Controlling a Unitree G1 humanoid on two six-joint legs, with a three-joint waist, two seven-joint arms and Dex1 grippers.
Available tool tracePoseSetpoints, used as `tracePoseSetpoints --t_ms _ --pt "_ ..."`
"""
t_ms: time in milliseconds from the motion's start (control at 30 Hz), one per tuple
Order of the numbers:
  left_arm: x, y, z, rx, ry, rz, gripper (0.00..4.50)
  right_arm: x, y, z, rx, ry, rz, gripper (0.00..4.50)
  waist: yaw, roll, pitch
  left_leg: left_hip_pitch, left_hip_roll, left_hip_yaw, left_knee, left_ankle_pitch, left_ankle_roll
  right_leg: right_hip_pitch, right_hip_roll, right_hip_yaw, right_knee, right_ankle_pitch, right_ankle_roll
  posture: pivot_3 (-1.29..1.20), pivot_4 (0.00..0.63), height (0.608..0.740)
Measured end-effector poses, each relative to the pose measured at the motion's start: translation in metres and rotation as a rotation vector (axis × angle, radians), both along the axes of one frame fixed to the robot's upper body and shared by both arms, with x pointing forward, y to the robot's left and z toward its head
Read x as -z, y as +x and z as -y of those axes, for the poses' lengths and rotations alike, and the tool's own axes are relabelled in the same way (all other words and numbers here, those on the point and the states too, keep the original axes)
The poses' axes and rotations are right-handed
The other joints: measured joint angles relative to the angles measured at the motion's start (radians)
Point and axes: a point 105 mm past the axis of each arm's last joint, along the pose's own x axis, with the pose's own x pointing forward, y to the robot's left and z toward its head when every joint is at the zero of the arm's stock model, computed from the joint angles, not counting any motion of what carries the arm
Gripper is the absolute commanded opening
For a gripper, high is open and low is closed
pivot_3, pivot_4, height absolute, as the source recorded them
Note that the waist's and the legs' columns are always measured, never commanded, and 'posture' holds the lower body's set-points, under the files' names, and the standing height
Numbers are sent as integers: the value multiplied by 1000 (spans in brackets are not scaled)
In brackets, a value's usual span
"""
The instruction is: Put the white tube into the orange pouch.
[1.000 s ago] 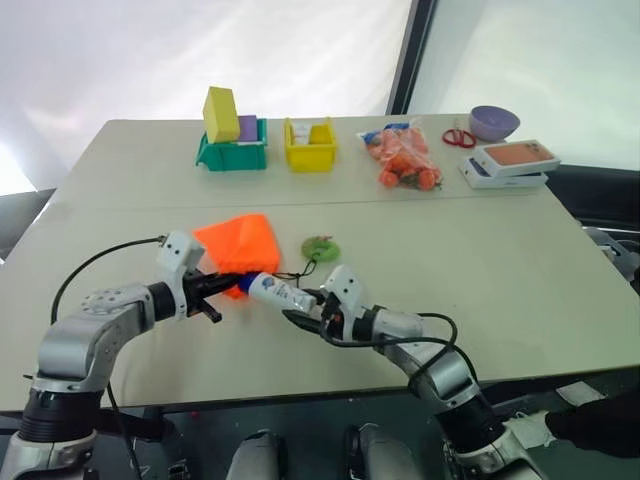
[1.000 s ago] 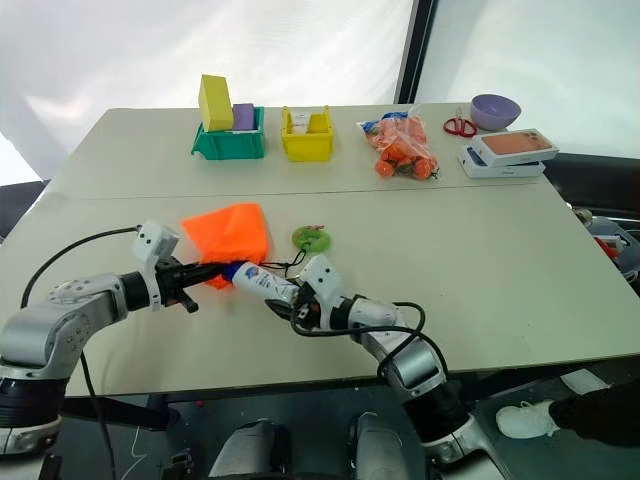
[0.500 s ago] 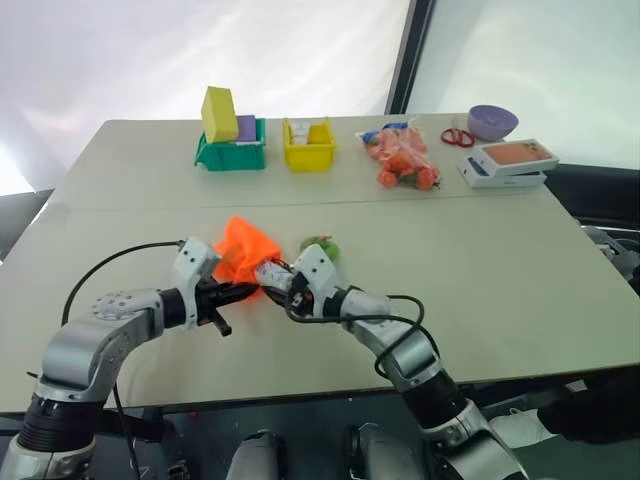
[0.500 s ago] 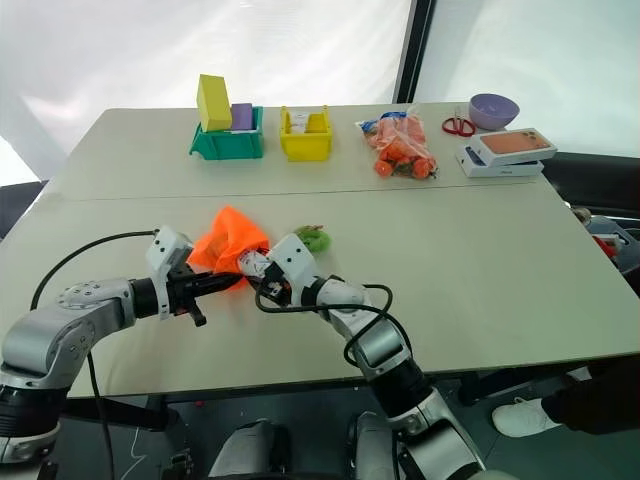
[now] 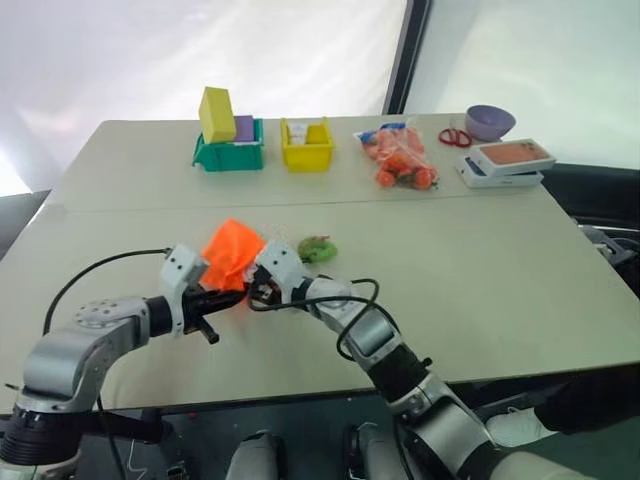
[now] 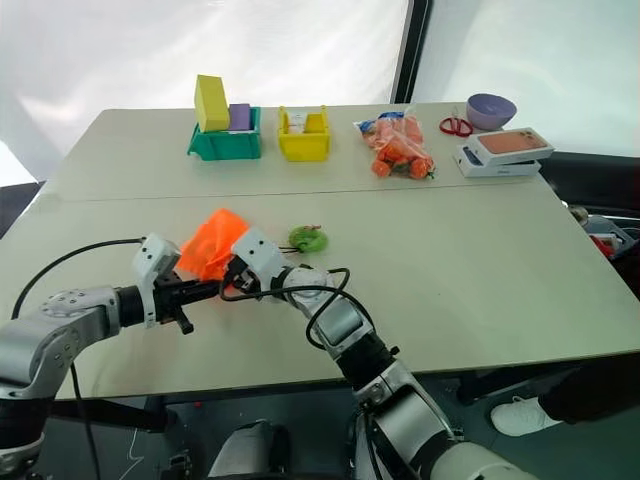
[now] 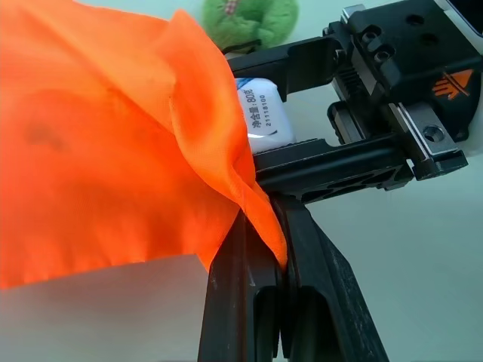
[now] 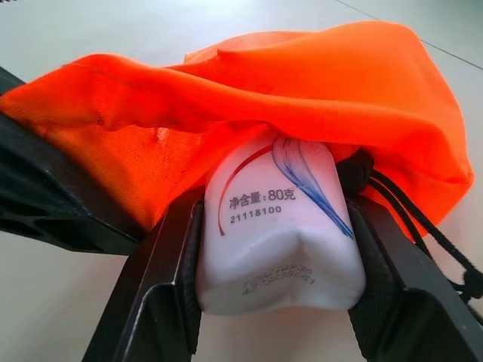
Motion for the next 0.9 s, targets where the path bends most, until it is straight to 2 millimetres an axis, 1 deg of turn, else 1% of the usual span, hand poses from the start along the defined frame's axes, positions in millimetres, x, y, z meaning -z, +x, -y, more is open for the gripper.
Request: tracePoseSetpoints --t_ms 67,167,200,233,267,333,467,533,633,700,800,900 --pt "1 -4 5 23 -20 -6 0 2 2 -1 11 -1 -2 2248 1 -1 -1 0 0 0 0 0 0 0 0 0 0 0 0 0 150 740" --pt "2 -7 6 31 -28 -14 0 3 2 -1 11 12 -9 3273 -1 -1 0 0 0 0 0 0 0 0 0 0 0 0 0 0 150 740" --pt "3 -8 5 32 -33 -19 0 2 3 -1 10 21 -15 3711 -2 -1 0 0 0 0 0 0 0 0 0 0 0 0 0 0 150 740" --pt "3 -9 5 34 -39 -15 0 1 4 1 14 32 -21 4240 -2 -1 0 0 0 0 0 0 0 0 0 0 0 0 0 0 150 740" --pt "2 -9 3 32 -41 -9 0 0 5 3 15 42 -24 4458 -3 -1 0 0 0 0 0 0 0 0 0 0 0 0 0 0 150 740" --pt "1 -10 -4 18 -34 -6 0 -5 3 4 -8 66 -28 4458 -3 -1 0 0 1 0 -1 0 -1 -1 1 0 0 0 0 0 150 740" --pt "10 -10 -22 -36 -31 -38 0 -21 -14 7 -123 130 -1 4458 -1 -1 0 0 1 0 -2 0 -1 -1 1 0 0 0 0 0 150 740" --pt "11 -9 -30 -62 -31 -46 0 -24 -20 15 -165 144 2 4458 2 -1 0 0 1 -1 -1 0 -1 -1 1 0 -1 0 0 0 150 740" --pt "8 -6 -45 -104 -33 -37 0 -27 -36 29 -248 164 -14 4458 4 -1 0 0 0 0 -1 0 0 -1 0 0 -2 -2 -3 0 150 740" --pt "6 -6 -54 -126 -26 -34 0 -28 -43 39 -279 162 -16 4458 4 -1 0 0 0 0 -1 0 0 -1 0 0 -2 -2 -3 0 150 740" --pt "6 -9 -61 -134 -28 -41 0 -31 -42 49 -279 135 10 4458 0 0 0 0 1 0 -2 0 -1 -2 -1 0 -1 -2 -4 0 150 740" --pt "8 -14 -64 -130 -22 -58 0 -24 -31 55 -215 75 42 4458 1 0 0 0 1 0 -2 0 -1 -2 0 0 -1 -2 -4 0 150 740"
